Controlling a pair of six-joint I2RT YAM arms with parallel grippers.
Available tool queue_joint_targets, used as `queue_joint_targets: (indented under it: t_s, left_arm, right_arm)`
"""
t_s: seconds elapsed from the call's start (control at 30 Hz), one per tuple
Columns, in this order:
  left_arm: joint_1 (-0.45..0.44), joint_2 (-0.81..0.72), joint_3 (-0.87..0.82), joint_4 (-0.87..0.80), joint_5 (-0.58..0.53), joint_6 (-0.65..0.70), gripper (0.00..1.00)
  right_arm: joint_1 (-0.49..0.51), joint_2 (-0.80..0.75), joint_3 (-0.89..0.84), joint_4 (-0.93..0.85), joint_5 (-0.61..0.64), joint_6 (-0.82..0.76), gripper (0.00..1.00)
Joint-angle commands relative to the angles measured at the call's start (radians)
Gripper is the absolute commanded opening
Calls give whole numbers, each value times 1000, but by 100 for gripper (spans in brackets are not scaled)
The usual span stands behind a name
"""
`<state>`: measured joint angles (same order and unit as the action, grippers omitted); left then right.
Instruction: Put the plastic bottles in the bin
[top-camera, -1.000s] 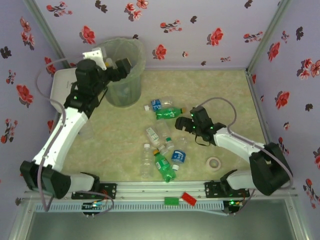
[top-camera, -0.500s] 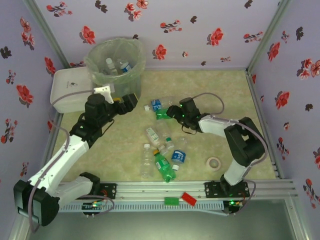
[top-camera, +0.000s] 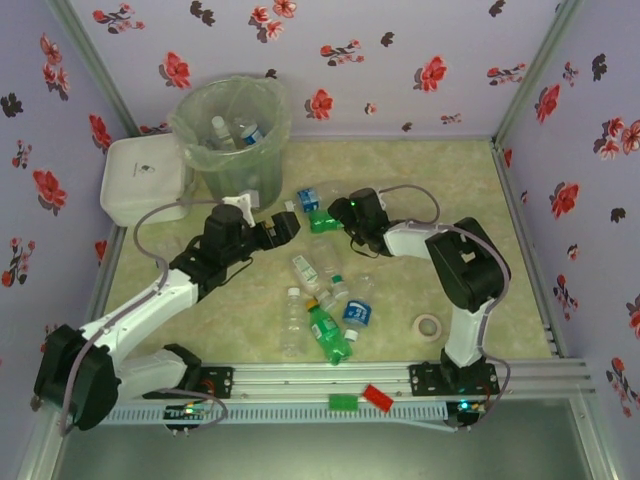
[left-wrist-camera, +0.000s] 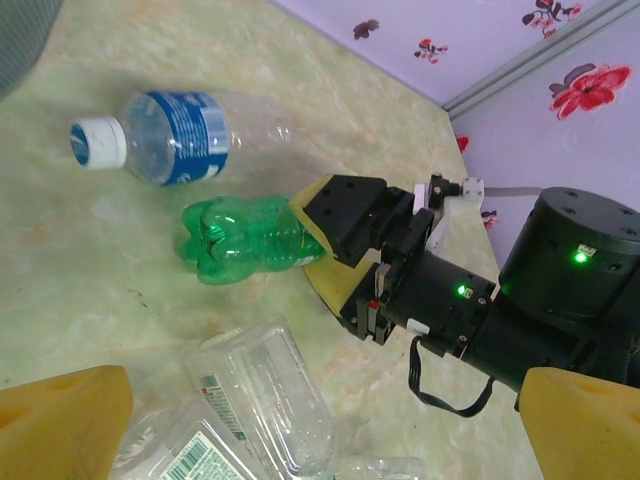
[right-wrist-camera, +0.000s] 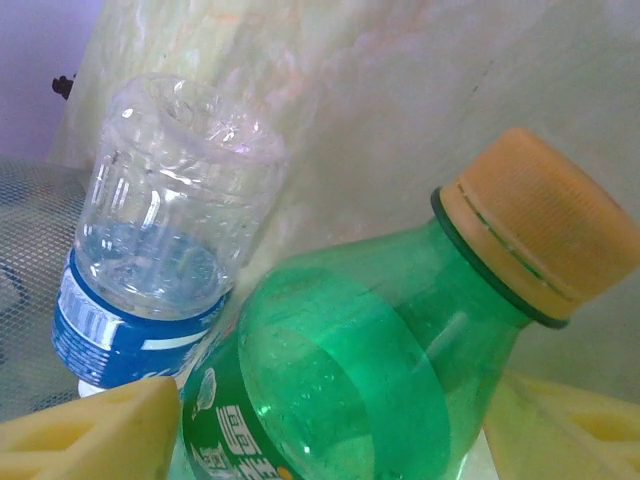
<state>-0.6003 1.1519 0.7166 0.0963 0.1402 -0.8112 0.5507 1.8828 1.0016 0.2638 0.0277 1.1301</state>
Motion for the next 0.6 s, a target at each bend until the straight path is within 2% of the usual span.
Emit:
queue_joint_targets:
  t_s: [0.0,0.2,0.33,0.57]
  left_arm:
    - [-9,22,6,40,12,-14,100]
    - [-10,31,40,1,-10,27,100]
    - [-10,49,56,10,-13,52,100]
    - [-14,180,111,83,-3,65,100]
  right_arm:
    - [-7,18,20,-61,87,-9,77]
    - [-40,5,-13,-73,83,-32,69]
    - [-60,-42,-30,-147,88,-100,70]
    - [-96,-128,-80,-296,86,-171,72]
